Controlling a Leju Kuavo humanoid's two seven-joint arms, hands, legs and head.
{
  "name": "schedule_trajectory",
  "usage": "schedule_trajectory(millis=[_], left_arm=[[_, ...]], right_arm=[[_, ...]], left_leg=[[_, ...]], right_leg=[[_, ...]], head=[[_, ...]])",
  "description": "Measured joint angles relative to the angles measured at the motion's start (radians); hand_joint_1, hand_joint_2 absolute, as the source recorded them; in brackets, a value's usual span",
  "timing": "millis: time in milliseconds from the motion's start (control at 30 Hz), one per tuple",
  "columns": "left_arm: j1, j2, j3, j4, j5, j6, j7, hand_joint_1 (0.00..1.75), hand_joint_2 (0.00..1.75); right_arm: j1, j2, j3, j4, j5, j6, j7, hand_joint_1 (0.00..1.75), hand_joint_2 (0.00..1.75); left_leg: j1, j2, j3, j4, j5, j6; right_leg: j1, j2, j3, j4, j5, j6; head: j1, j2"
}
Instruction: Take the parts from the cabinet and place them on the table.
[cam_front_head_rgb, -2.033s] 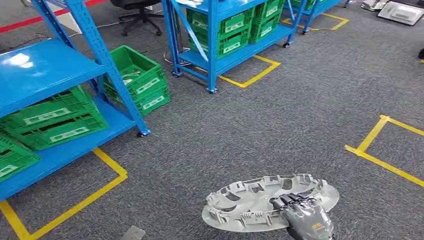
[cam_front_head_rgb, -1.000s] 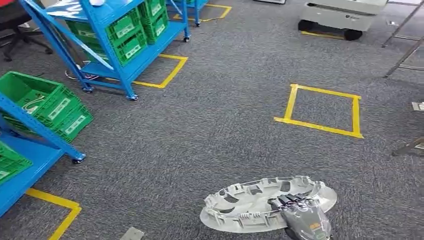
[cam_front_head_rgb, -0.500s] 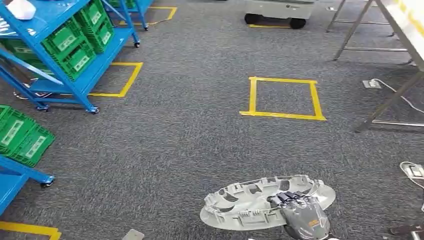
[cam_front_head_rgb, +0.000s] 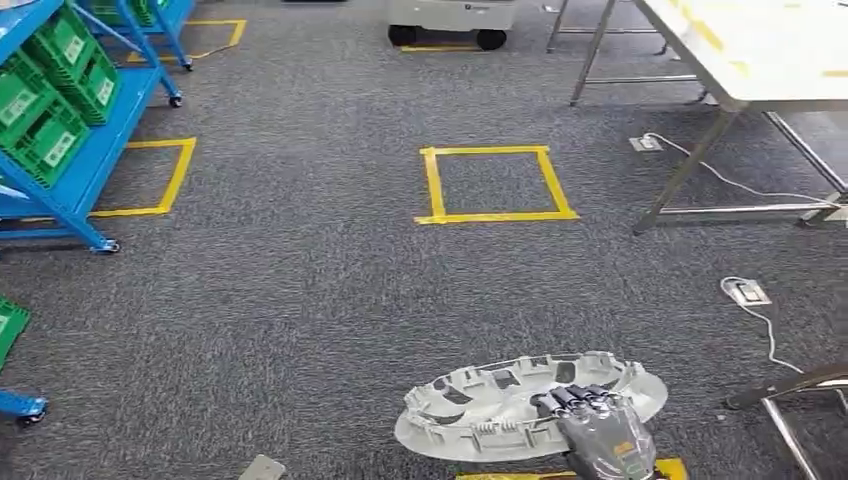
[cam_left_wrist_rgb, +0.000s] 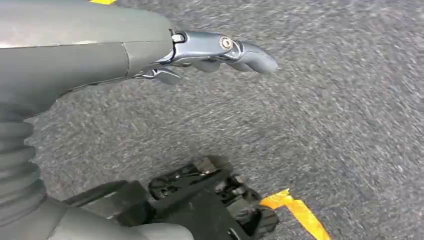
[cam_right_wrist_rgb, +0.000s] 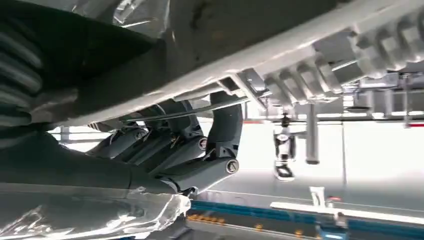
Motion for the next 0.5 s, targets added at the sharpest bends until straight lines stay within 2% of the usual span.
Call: schedule_trajectory(millis=[33, 67, 167, 200, 233, 267, 300, 333, 367, 400, 433, 467, 500], left_arm=[[0.000, 0.001, 0.001, 0.000, 0.000, 0.000, 0.000, 0.00, 1.75], [0.000, 0.002, 0.002, 0.000, 0.000, 0.000, 0.000, 0.00, 1.75], [-0.005, 0.000, 0.002, 0.000, 0.000, 0.000, 0.000, 0.00, 1.75], [-0.006, 0.000, 0.002, 0.000, 0.000, 0.000, 0.000, 0.00, 1.75], [-0.007, 0.000, 0.002, 0.000, -0.001, 0.000, 0.000, 0.00, 1.75], [-0.007, 0.000, 0.002, 0.000, -0.001, 0.000, 0.000, 0.00, 1.75], [-0.005, 0.000, 0.002, 0.000, -0.001, 0.000, 0.000, 0.00, 1.75], [-0.003, 0.000, 0.003, 0.000, -0.001, -0.001, 0.000, 0.00, 1.75], [0.000, 0.000, 0.003, 0.000, -0.001, -0.001, 0.000, 0.00, 1.75], [0.002, 0.000, 0.003, 0.000, -0.002, -0.002, 0.000, 0.00, 1.75], [0.001, 0.000, 0.003, 0.000, -0.003, -0.002, 0.000, 0.00, 1.75], [0.000, 0.000, 0.003, 0.000, -0.003, -0.002, 0.000, 0.00, 1.75], [-0.001, 0.000, 0.003, 0.000, -0.003, -0.002, 0.000, 0.00, 1.75]], right_arm=[[-0.003, 0.000, 0.000, 0.000, 0.000, 0.000, 0.000, 1.75, 1.75], [-0.004, 0.001, 0.000, 0.000, 0.000, 0.000, 0.000, 1.75, 1.75], [-0.005, 0.001, 0.000, 0.000, 0.000, 0.000, 0.000, 1.75, 1.75], [-0.004, 0.001, 0.000, 0.000, 0.000, 0.000, 0.000, 1.75, 1.75], [-0.006, 0.001, 0.000, 0.000, -0.001, 0.000, 0.000, 1.75, 1.75], [-0.008, 0.001, 0.000, 0.000, -0.001, 0.000, 0.000, 1.75, 1.75], [-0.009, 0.001, 0.000, 0.000, -0.001, 0.000, 0.000, 1.75, 1.75], [-0.010, 0.001, 0.000, 0.000, -0.002, 0.000, 0.000, 1.75, 1.75], [-0.010, 0.002, 0.000, 0.001, -0.003, 0.000, 0.000, 1.75, 1.75], [-0.010, 0.002, 0.000, 0.001, -0.004, 0.001, -0.003, 1.75, 1.75], [-0.010, 0.002, 0.000, 0.001, -0.006, 0.002, -0.003, 1.75, 1.75], [-0.010, 0.002, 0.001, 0.002, -0.007, 0.002, -0.005, 1.75, 1.75], [-0.010, 0.003, 0.001, 0.002, -0.008, 0.002, -0.006, 1.75, 1.75]], left_leg=[[-0.008, 0.009, 0.003, 0.000, -0.003, -0.005], [-0.010, 0.015, 0.003, 0.002, -0.006, -0.011], [-0.008, 0.047, 0.009, -0.004, -0.005, -0.025], [-0.003, 0.030, 0.009, 0.001, -0.015, -0.035], [-0.002, -0.024, -0.002, 0.032, -0.039, -0.038], [-0.002, -0.056, -0.035, 0.102, -0.080, -0.040], [0.000, -0.069, -0.078, 0.191, -0.120, -0.041], [0.001, -0.073, -0.120, 0.272, -0.150, -0.042], [0.001, -0.076, -0.150, 0.322, -0.158, -0.042], [0.001, -0.077, -0.154, 0.319, -0.139, -0.041], [0.002, -0.079, -0.135, 0.271, -0.096, -0.040], [0.004, -0.083, -0.107, 0.205, -0.053, -0.038], [0.008, -0.102, -0.058, 0.102, -0.001, -0.038]], right_leg=[[0.013, -0.042, 0.015, -0.027, -0.022, -0.007], [0.009, -0.027, 0.020, -0.032, -0.012, -0.016], [0.013, 0.009, 0.009, -0.031, -0.009, -0.035], [0.004, 0.021, 0.014, -0.038, -0.004, -0.044], [0.003, 0.031, 0.014, -0.040, -0.003, -0.048], [0.001, 0.042, 0.011, -0.040, -0.001, -0.052], [0.001, 0.055, 0.009, -0.040, 0.000, -0.054], [0.002, 0.069, 0.007, -0.040, 0.001, -0.055], [0.002, 0.085, 0.005, -0.040, 0.001, -0.055], [0.002, 0.100, 0.005, -0.040, 0.003, -0.055], [0.001, 0.118, 0.005, -0.039, 0.004, -0.052], [0.000, 0.131, 0.005, -0.039, 0.006, -0.049], [-0.002, 0.148, 0.005, -0.039, 0.008, -0.046]], head=[[0.000, 0.000], [-0.005, 0.000], [-0.003, 0.000], [-0.003, 0.000], [-0.010, 0.000], [-0.013, 0.000], [-0.016, 0.000], [-0.014, 0.000], [-0.015, 0.000], [-0.015, 0.000], [-0.014, 0.000], [-0.014, 0.000], [-0.015, 0.000]])
